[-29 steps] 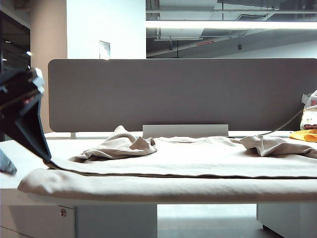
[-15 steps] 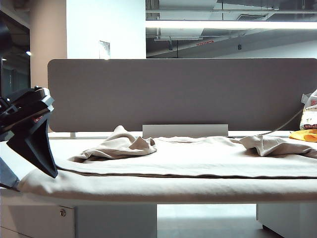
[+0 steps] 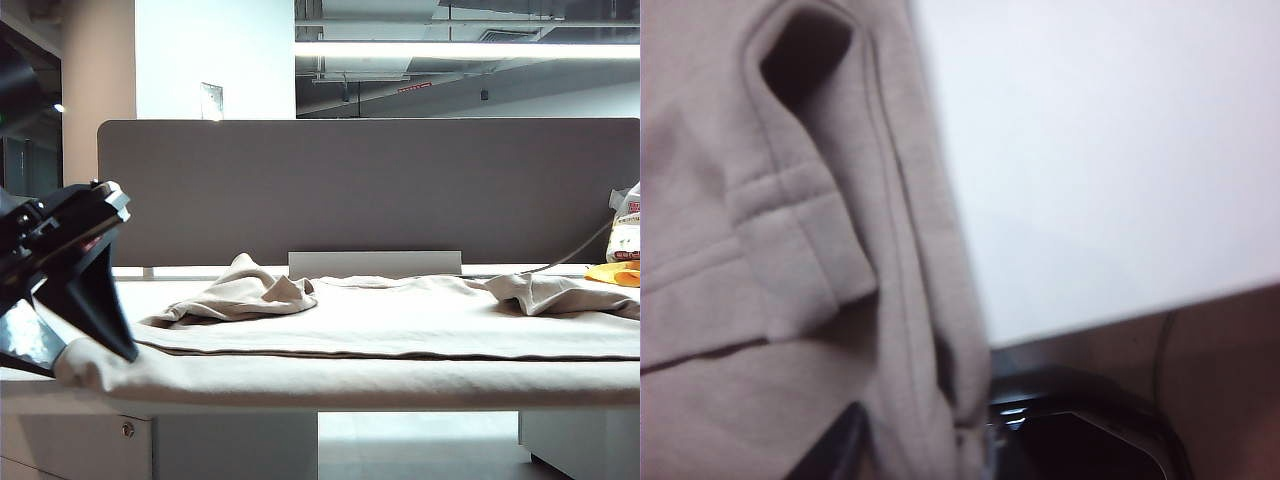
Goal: Fold the bottom side of the T-shirt horizontally towards the center, about one-third of the way, then fold the sleeve back towards the center, creating a straight line along the edge of the T-shirt, and finally fold the bottom of the T-shirt up towards the top, creating a neat rectangle.
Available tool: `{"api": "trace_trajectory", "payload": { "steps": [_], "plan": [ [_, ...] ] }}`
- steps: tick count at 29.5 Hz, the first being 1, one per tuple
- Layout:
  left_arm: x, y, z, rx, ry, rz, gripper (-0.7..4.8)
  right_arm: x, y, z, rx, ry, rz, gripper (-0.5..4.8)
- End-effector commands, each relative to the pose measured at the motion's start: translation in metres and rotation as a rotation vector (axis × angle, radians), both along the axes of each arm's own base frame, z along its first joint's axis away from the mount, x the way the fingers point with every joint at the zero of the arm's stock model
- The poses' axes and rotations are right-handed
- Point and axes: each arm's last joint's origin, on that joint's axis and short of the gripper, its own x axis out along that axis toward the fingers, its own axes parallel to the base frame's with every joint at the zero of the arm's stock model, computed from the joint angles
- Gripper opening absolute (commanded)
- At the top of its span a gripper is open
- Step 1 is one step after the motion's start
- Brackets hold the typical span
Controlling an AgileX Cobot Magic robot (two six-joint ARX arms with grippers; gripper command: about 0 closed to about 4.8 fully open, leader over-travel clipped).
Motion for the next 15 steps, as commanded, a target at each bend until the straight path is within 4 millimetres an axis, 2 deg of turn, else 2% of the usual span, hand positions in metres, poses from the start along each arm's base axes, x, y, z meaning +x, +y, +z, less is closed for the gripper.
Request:
{"api": "trace_trajectory", "payload": {
  "steps": [1, 6, 10, 15],
  "plan": [
    [-0.001, 0.003, -0.006, 0.049, 0.021, 0.036, 1.29, 0.003, 0.000, 0.002, 0.002, -0.036, 0.008, 0.98],
    [0.001, 0.002, -0.004, 0.041, 0.000, 0.028, -0.07, 0.004, 0.001, 0.004, 0.040, -0.071, 0.041, 0.01],
    [0.004, 0.001, -0.001, 0.042, -0.022, 0.015, -0.06, 0.007, 0.002, 0.007, 0.082, -0.113, 0.067, -0.01],
    [0.013, -0.002, 0.014, 0.048, -0.062, -0.004, -0.06, 0.015, 0.001, 0.020, 0.110, -0.156, 0.081, -0.01]
  ]
}}
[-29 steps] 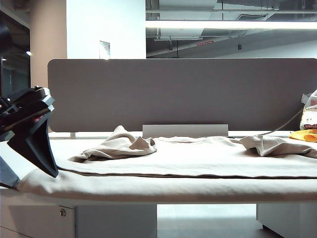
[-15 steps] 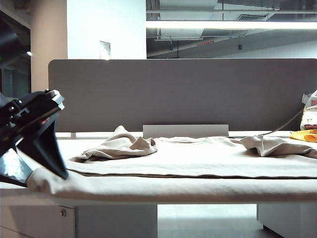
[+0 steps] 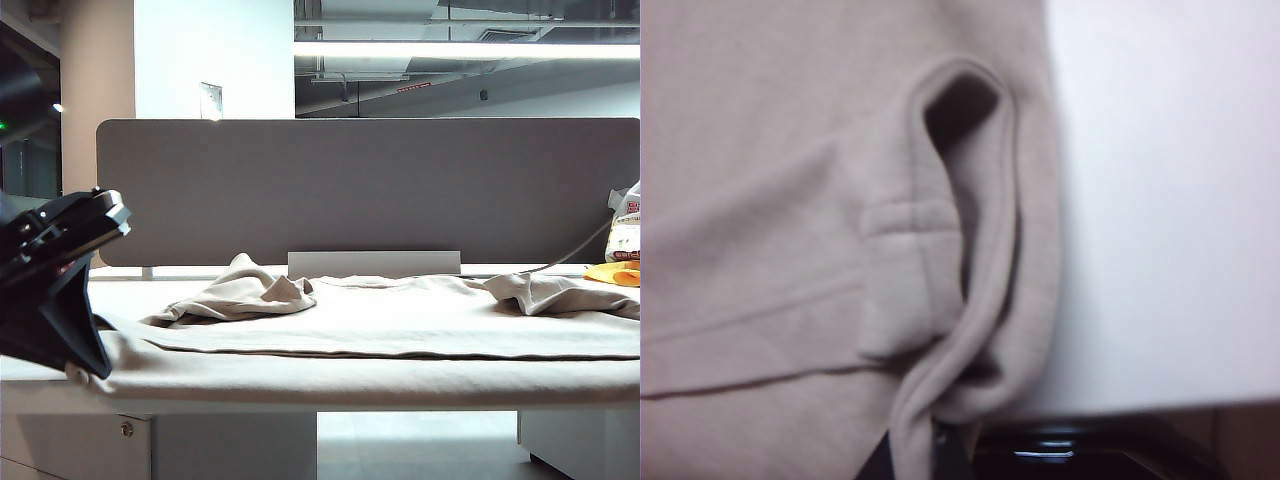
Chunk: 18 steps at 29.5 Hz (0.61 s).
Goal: Fold the bottom side of the T-shirt horizontally towards the center, about one-third of the way, then fold the sleeve back towards the center, creating a straight line along the edge of the T-shirt, and finally fold the bottom of the T-shirt up towards the top, creating a neat rectangle.
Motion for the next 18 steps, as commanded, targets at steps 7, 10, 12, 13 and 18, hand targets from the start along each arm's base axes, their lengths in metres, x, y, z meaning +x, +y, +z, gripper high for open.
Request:
{"api": "trace_trajectory", "payload": {
  "steps": [7, 10, 12, 13, 18],
  "plan": [
    [0.030, -0.009, 0.050, 0.007, -0.166, -0.033, -0.06, 0.025, -0.004, 0.043, 0.019, -0.140, 0.030, -0.02],
    [0.039, -0.012, 0.070, 0.037, -0.235, -0.040, -0.06, 0.032, -0.006, 0.057, 0.007, -0.184, 0.031, -0.02],
    [0.045, -0.013, 0.082, 0.065, -0.280, -0.035, -0.06, 0.037, -0.007, 0.068, -0.001, -0.216, 0.032, -0.02],
    [0.047, -0.013, 0.088, 0.076, -0.299, -0.036, -0.06, 0.039, -0.008, 0.073, -0.005, -0.230, 0.032, -0.01],
    [0.068, -0.019, 0.112, 0.100, -0.373, -0.046, -0.06, 0.056, -0.012, 0.112, -0.034, -0.334, 0.031, -0.02]
  ]
}}
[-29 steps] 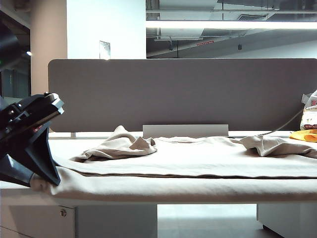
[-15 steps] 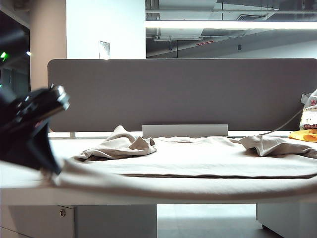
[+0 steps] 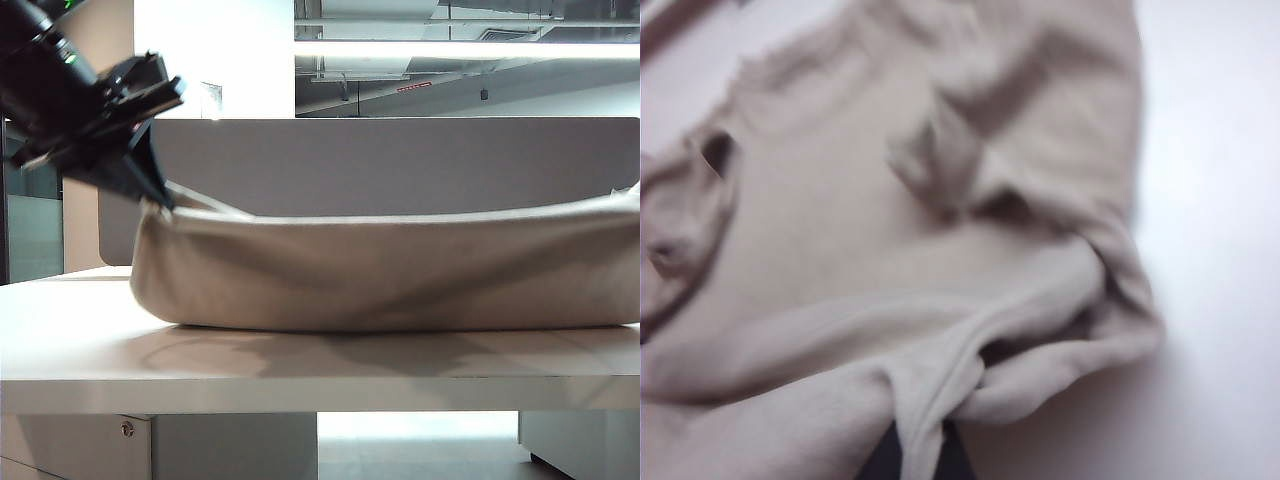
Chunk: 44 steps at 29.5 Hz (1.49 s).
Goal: Fold the bottom side of the T-shirt horizontally towards the center, about one-third of the way, then fold the sleeve back towards the center, creating a straight line along the edge of the T-shirt, and finally fold the bottom of the T-shirt up towards the top, creating a neat rectangle.
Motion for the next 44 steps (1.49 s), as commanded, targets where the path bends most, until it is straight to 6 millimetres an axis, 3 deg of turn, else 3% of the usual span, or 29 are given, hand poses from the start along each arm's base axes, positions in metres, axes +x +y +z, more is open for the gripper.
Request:
{"api": "trace_trajectory", "payload": {
  "steps": [1, 6, 12, 15, 21, 31, 41, 43, 44],
  "plan": [
    [0.018, -0.005, 0.006, 0.019, -0.021, -0.006, -0.06, 0.014, -0.003, 0.023, -0.013, -0.063, -0.001, -0.02],
    [0.053, -0.016, 0.015, 0.050, -0.051, -0.015, -0.06, 0.046, -0.011, 0.032, -0.007, -0.041, 0.002, -0.02],
    [0.102, 0.009, 0.034, 0.064, -0.121, 0.089, -0.06, 0.094, -0.022, 0.022, 0.000, -0.008, 0.004, -0.02],
    [0.130, 0.017, 0.025, 0.058, -0.090, 0.101, -0.06, 0.116, -0.027, 0.017, 0.000, -0.002, 0.002, -0.02],
    [0.170, 0.006, -0.004, 0.052, -0.047, 0.053, -0.06, 0.155, -0.032, 0.011, -0.018, -0.011, -0.005, -0.02],
    [0.200, 0.000, -0.015, 0.066, -0.066, 0.039, -0.06, 0.181, -0.038, -0.001, -0.055, -0.026, -0.047, -0.02],
    [0.213, -0.004, -0.029, 0.058, -0.105, 0.037, -0.05, 0.197, -0.030, -0.001, -0.074, -0.099, -0.025, -0.01],
    [0.214, -0.004, -0.027, 0.054, -0.124, 0.037, 0.54, 0.199, -0.031, -0.001, -0.083, -0.122, -0.024, 1.05],
    [0.216, -0.005, -0.026, 0.048, -0.146, 0.039, 1.61, 0.200, -0.031, -0.002, -0.086, -0.132, -0.027, 2.43]
  ]
}}
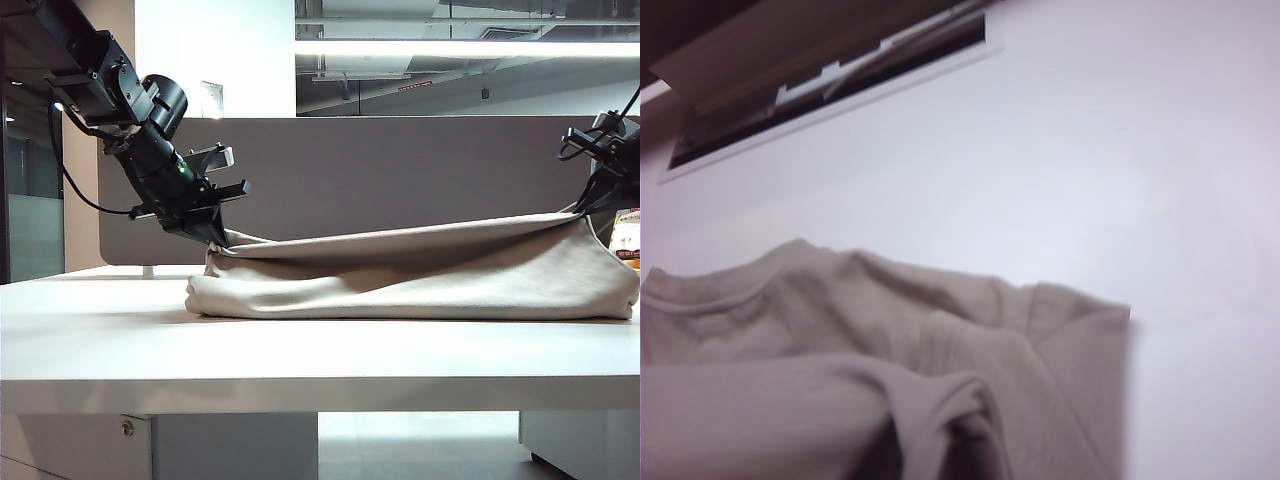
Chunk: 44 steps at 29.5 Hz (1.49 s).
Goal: Fold the bottom side of the T-shirt horizontally towards the center, about one-third of the way, then fold the sleeve back towards the center, creating a straight line along the edge of the T-shirt, and finally fold the bottom of the T-shirt up towards the top, creating a neat rectangle.
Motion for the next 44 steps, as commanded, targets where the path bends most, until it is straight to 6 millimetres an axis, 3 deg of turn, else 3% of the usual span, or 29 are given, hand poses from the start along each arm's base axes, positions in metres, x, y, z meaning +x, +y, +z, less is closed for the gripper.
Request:
{"api": "trace_trajectory", "payload": {
  "steps": [1, 2, 4, 8, 9, 11, 12, 13, 14, 16, 22, 25, 29, 34, 39, 44],
  "plan": [
    [0.005, 0.000, 0.010, -0.011, -0.084, 0.009, 2.33, 0.004, -0.003, 0.004, -0.022, -0.059, -0.012, 3.04],
    [0.006, 0.000, 0.012, -0.017, -0.112, 0.009, 3.60, 0.005, -0.003, 0.005, -0.030, -0.065, -0.016, 3.54],
    [0.007, 0.000, 0.014, -0.022, -0.139, 0.009, 4.41, 0.005, -0.003, 0.005, -0.072, -0.082, -0.012, 3.82],
    [0.006, 0.000, 0.014, -0.033, -0.109, 0.022, 4.38, 0.004, -0.003, 0.006, -0.070, -0.076, 0.001, 3.81],
    [0.004, 0.001, 0.015, -0.037, -0.088, 0.040, 4.33, 0.004, -0.003, 0.006, -0.066, -0.070, 0.000, 3.78],
    [0.002, 0.005, 0.018, -0.063, -0.053, 0.080, 3.86, 0.001, -0.005, 0.005, -0.044, -0.033, -0.013, 2.70],
    [-0.001, 0.008, 0.021, -0.064, -0.034, 0.087, 2.93, -0.001, -0.004, 0.004, -0.036, -0.006, -0.010, 1.17],
    [-0.003, 0.010, 0.023, -0.065, -0.021, 0.084, 2.25, -0.002, -0.004, 0.003, -0.024, 0.006, 0.003, 0.45],
    [-0.007, 0.011, 0.027, -0.062, 0.004, 0.075, 0.91, -0.004, -0.004, 0.002, 0.002, 0.021, 0.036, -0.07],
    [-0.014, 0.013, 0.035, -0.053, 0.026, 0.074, 0.20, -0.007, -0.002, 0.003, 0.028, 0.040, 0.076, -0.06],
    [-0.040, 0.017, 0.070, -0.012, -0.018, 0.036, 0.15, -0.031, 0.022, 0.035, -0.079, 0.014, 0.168, -0.06],
    [-0.059, 0.021, 0.075, -0.012, -0.023, 0.038, 0.15, -0.050, 0.028, 0.040, -0.074, -0.003, 0.163, -0.06],
    [-0.097, 0.028, 0.063, -0.016, -0.030, 0.038, 0.11, -0.087, 0.034, 0.025, -0.060, 0.006, 0.126, -0.06],
    [-0.124, 0.033, 0.020, 0.004, 0.062, 0.037, 0.13, -0.120, 0.037, -0.019, -0.023, 0.117, 0.088, -0.06],
    [-0.133, 0.034, -0.001, 0.014, 0.114, 0.037, 0.19, -0.129, 0.038, -0.037, -0.013, 0.170, 0.088, -0.06],
    [-0.134, 0.035, -0.003, 0.015, 0.119, 0.038, 0.27, -0.130, 0.034, -0.037, -0.017, 0.179, 0.059, 0.28]
  ]
}}
